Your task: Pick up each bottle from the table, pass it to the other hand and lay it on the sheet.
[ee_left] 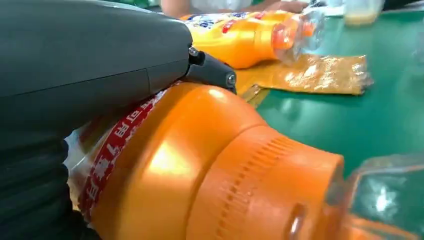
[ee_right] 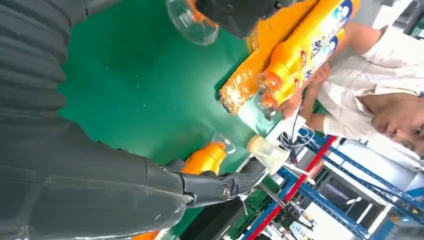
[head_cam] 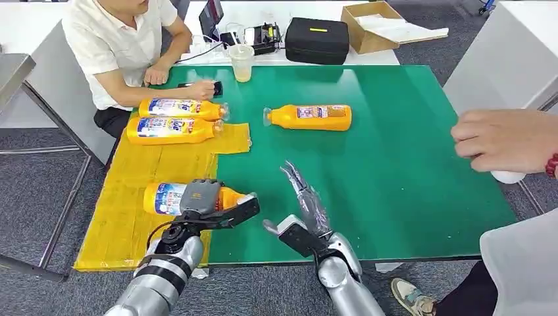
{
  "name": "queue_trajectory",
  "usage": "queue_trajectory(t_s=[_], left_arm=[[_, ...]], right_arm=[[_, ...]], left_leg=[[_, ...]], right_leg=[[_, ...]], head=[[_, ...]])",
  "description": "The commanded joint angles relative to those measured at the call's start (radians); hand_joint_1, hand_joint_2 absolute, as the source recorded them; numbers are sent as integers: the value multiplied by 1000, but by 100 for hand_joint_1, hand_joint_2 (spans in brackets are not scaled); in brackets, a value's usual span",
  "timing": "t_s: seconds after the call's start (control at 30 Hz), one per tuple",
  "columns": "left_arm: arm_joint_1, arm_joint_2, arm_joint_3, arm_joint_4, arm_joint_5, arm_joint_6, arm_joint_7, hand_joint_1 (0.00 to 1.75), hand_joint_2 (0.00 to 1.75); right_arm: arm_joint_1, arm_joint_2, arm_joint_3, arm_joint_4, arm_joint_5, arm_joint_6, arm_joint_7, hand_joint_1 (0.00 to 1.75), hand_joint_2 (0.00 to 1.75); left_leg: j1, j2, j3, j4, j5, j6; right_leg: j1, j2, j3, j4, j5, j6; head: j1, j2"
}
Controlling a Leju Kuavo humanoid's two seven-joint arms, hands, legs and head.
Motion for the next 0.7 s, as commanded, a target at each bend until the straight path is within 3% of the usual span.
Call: queue_trajectory(t_s=[0.03, 0.07, 0.2, 0.37, 0.7], left_arm=[[-59, 16, 74, 155, -41, 9, 26, 45, 175], [-59, 14, 79, 155, -38, 10, 27, 0, 175], [-63, 10, 88, 161, -34, -4, 19, 0, 175], [-95, -13, 171, 234, 69, -133, -107, 0, 175], [-83, -20, 120, 210, 199, -200, -328, 0, 175]], right_arm=[[-46, 3, -40, 100, -5, 12, -10, 0, 175], [-46, 3, -40, 100, -5, 11, -10, 0, 175], [-46, 3, -41, 100, -6, 11, -12, 0, 175], [-81, 0, -55, 157, -15, 8, -35, 0, 175], [-103, -11, -44, 202, -26, -4, -65, 0, 175]], left_leg=[[0, 1, 3, -1, -1, 0], [1, 2, 4, -1, -1, 0], [0, 1, 3, -1, -1, 0], [0, -1, 4, -1, 1, 1], [0, -6, 7, -1, 2, 0]], right_leg=[[1, 0, 4, -1, -1, -3], [2, 0, 5, -1, -1, -4], [1, 0, 3, -1, 0, -3], [1, -1, 4, -1, 1, -2], [0, -6, 10, -1, 1, -3]], head=[[0, 0], [0, 0], [0, 0], [0, 0], [0, 0]])
